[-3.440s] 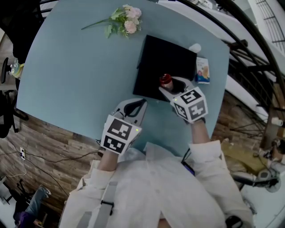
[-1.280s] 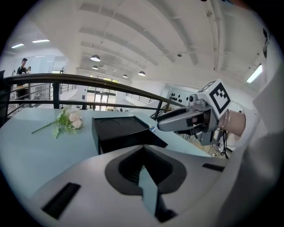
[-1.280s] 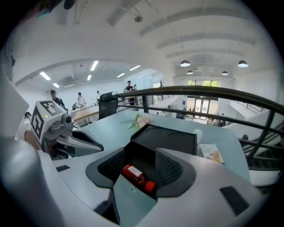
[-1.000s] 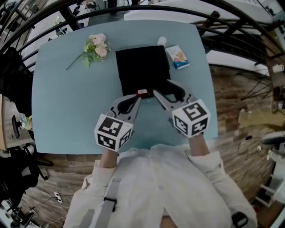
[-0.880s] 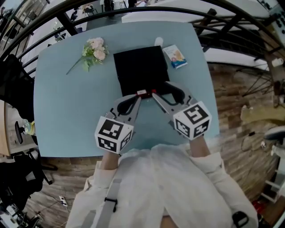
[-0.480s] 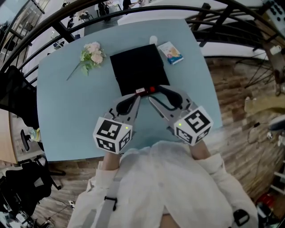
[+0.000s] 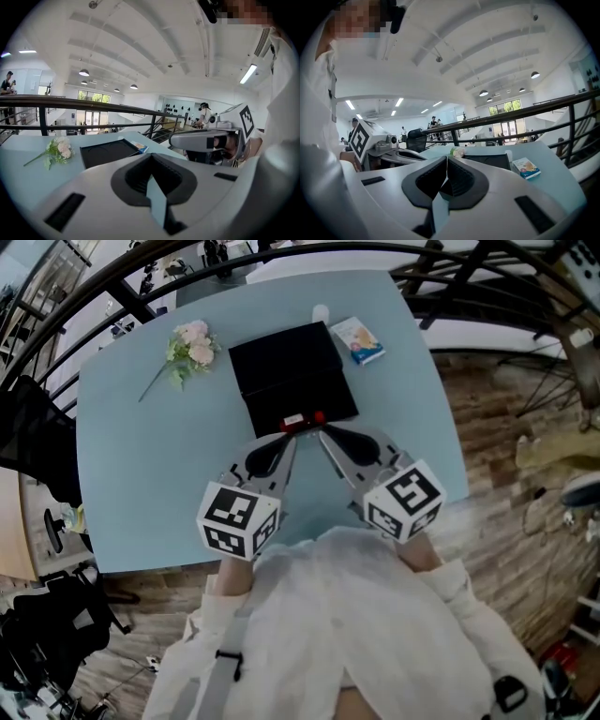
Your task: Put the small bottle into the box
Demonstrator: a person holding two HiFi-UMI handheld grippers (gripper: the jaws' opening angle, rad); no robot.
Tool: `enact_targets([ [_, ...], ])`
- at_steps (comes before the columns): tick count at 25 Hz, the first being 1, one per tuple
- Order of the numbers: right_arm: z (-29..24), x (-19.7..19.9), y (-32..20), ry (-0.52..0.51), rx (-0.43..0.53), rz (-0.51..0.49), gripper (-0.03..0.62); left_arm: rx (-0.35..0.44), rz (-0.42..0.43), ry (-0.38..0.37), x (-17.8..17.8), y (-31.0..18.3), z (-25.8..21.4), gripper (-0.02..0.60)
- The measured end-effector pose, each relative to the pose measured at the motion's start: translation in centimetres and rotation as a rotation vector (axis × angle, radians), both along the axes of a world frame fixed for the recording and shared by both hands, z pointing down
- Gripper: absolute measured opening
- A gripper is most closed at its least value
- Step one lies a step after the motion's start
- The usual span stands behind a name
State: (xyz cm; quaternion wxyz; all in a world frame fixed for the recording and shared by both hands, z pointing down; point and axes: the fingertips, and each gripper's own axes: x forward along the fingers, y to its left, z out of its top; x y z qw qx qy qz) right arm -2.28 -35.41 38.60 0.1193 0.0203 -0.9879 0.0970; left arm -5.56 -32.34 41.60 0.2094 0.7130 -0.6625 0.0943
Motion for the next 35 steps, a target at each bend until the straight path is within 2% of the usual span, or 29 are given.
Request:
enact_targets([
  [7,2.7,0.6,-0.1,0.106,-0.046,0.025,0.003,-0.070,-0.004,0.008,0.7,0.5,1.4,0.002],
  [18,3.7,0.7,0.3,0.151,-0.034,-0.021,0.002,-0.081,0.001,0.020,1.1,0.4,1.9,0.002],
  [27,3.8,0.7,0.7,0.188,-0.003,-0.093,0.002,-0.084,0.000,0.027,1.3,0.6,2.0,0.002],
  [35,4.2,0.6,0.6,0.260,0.070,-0.199,0.002,-0.084,0.008,0.040,1.4,0.4,2.3,0.002],
])
